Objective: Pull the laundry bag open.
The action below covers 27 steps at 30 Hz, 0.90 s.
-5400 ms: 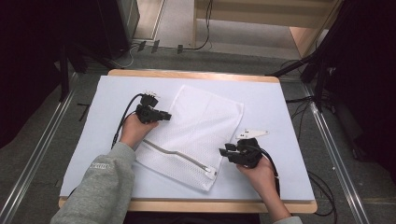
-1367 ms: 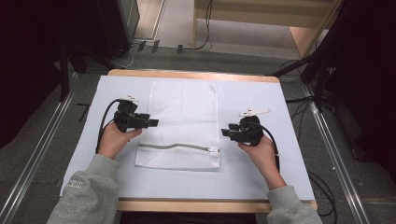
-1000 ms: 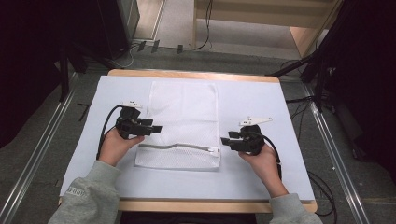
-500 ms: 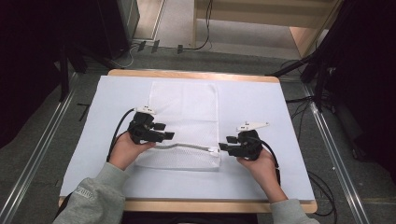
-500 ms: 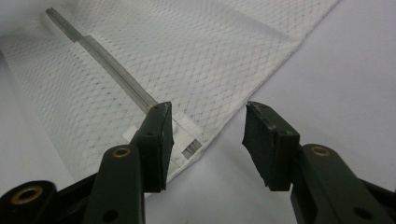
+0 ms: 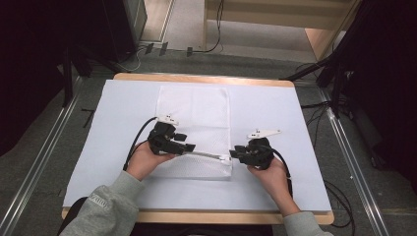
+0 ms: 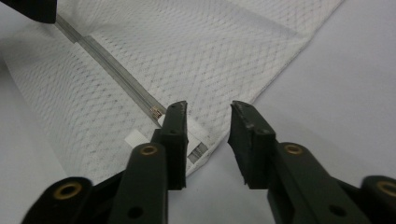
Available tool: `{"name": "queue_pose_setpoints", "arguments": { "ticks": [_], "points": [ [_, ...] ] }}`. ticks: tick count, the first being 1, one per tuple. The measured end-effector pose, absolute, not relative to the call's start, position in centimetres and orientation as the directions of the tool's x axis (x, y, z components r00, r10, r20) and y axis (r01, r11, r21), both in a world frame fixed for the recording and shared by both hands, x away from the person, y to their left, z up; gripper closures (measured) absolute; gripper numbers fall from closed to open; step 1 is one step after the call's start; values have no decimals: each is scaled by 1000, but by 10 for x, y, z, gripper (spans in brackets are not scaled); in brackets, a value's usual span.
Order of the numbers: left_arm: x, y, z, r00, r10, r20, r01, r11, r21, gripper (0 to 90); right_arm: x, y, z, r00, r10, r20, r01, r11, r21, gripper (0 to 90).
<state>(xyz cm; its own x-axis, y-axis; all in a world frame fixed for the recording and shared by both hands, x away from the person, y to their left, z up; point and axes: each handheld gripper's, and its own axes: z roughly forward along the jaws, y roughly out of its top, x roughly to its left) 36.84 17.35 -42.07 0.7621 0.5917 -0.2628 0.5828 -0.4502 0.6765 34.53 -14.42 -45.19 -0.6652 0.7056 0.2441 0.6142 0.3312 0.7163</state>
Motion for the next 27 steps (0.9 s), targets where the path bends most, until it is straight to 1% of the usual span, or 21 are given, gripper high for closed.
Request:
{"name": "queue_pose_setpoints", "arguments": {
  "ticks": [3,7,12,14,17,18,22,23,25,27],
  "points": [
    [368,172,-421,766,588,-261,579,-454,677,400,348,-141,-455,-666,702,252,623,338,705,812],
    [368,171,-422,763,585,-275,583,-439,684,401,350,-134,-460,-674,695,250,630,364,686,893],
    [368,171,-422,763,585,-274,581,-436,687,403,354,-126,-465,-674,693,257,642,376,668,900],
    [367,170,-422,761,581,-288,587,-428,687,415,355,-124,-468,-674,690,264,648,381,659,900],
    [365,169,-422,770,571,-285,580,-441,684,497,356,-122,-470,-677,684,272,652,387,652,900],
    [365,168,-421,779,559,-284,573,-448,687,571,355,-122,-471,-679,682,272,652,389,651,900],
    [363,163,-424,774,541,-328,595,-446,668,754,354,-119,-472,-685,677,269,647,396,652,900],
    [362,161,-425,776,533,-338,599,-455,659,814,354,-119,-471,-685,677,268,647,396,651,900],
    [363,155,-430,778,524,-346,604,-472,643,875,354,-119,-472,-681,678,275,651,389,652,900],
    [364,149,-436,776,523,-353,613,-491,619,900,355,-120,-472,-683,676,278,651,390,651,900]
  ]
}}
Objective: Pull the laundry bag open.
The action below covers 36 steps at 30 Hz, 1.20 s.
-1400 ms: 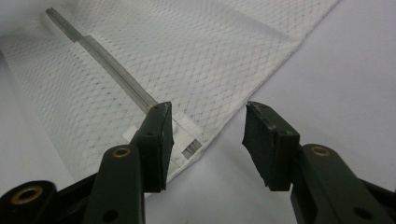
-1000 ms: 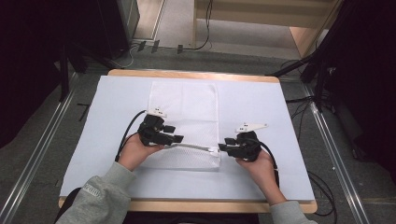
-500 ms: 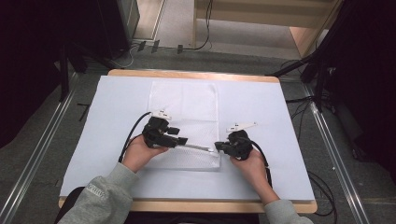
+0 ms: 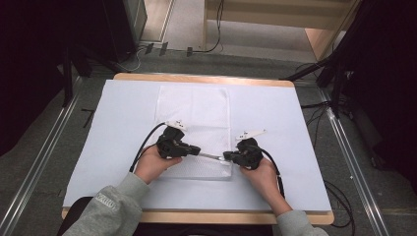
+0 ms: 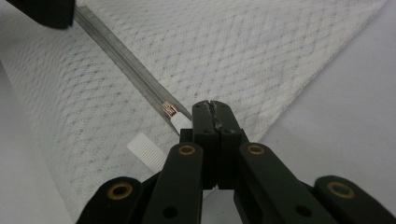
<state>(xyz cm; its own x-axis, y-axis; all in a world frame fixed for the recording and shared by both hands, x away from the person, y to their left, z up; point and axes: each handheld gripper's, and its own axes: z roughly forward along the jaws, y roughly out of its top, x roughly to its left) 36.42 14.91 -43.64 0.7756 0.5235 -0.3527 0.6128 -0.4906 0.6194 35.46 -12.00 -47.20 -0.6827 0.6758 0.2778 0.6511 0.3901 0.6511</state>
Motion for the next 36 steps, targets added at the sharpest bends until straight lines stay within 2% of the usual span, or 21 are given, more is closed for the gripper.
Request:
{"name": "queue_pose_setpoints", "arguments": {
  "ticks": [13,24,29,36],
  "points": [
    [367,137,-458,782,540,-310,612,-570,548,900,352,-120,-471,-690,660,298,657,397,641,900],
    [367,136,-460,791,526,-314,602,-572,558,888,347,-111,-471,-707,627,326,657,413,631,900],
    [367,136,-460,789,524,-321,604,-569,558,881,343,-101,-472,-727,618,299,633,436,639,900],
    [368,140,-452,780,518,-350,615,-532,582,828,343,-101,-466,-743,625,237,587,440,680,893]
  ]
}}
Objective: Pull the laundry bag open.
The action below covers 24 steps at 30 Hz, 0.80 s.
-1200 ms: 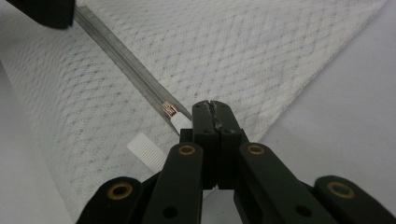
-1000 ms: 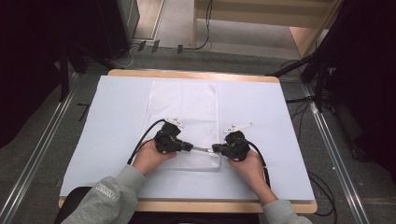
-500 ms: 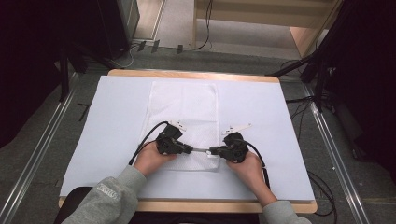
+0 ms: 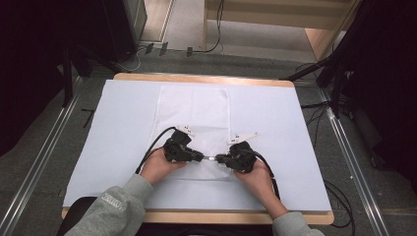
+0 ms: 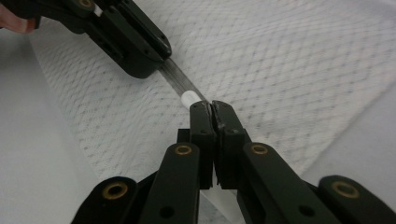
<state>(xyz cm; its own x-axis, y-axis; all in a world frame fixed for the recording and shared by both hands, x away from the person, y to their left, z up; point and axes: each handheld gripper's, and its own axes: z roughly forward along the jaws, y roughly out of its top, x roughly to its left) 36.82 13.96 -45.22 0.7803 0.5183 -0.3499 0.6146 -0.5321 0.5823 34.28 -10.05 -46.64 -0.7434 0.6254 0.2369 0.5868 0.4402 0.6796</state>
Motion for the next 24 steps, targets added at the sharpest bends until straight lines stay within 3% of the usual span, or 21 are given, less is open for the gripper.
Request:
{"name": "queue_pose_setpoints", "arguments": {
  "ticks": [13,24],
  "points": [
    [370,127,-442,806,487,-337,577,-518,632,707,346,-118,-464,-717,660,223,602,425,676,871],
    [375,115,-453,808,485,-335,577,-536,616,731,344,-117,-469,-720,668,187,593,452,667,897]
  ]
}}
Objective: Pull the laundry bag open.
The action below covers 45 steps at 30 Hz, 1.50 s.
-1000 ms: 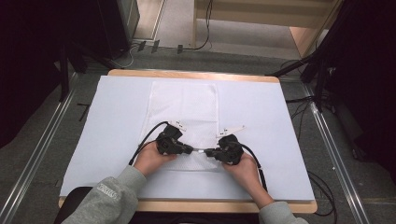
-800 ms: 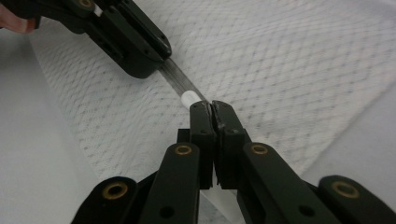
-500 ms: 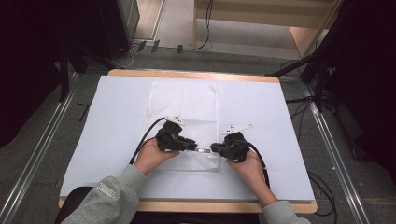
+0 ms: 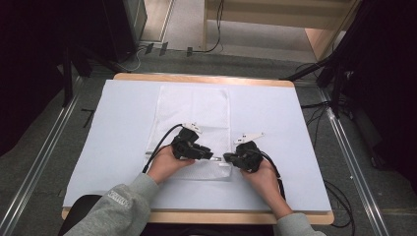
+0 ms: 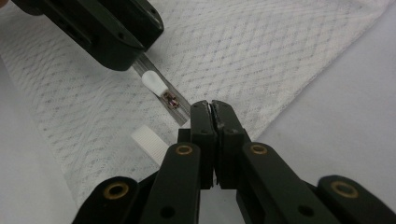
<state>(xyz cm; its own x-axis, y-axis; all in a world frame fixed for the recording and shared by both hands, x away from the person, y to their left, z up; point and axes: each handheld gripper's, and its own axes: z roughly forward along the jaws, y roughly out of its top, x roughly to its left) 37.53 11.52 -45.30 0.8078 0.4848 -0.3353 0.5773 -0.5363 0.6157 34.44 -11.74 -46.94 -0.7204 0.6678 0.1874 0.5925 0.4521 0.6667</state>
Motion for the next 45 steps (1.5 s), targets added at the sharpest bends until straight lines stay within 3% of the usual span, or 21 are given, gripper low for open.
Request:
{"name": "queue_pose_setpoints", "arguments": {
  "ticks": [7,22,30,45],
  "points": [
    [376,109,-459,807,492,-327,577,-540,613,813,344,-118,-470,-720,668,190,592,447,671,897],
    [377,106,-466,801,485,-352,591,-545,594,785,344,-118,-470,-723,664,190,588,449,673,895],
    [371,102,-466,829,477,-294,545,-568,617,774,344,-118,-471,-726,662,186,584,451,675,894],
    [368,102,-465,815,475,-332,572,-567,592,823,344,-119,-471,-727,661,186,583,451,676,894]
  ]
}}
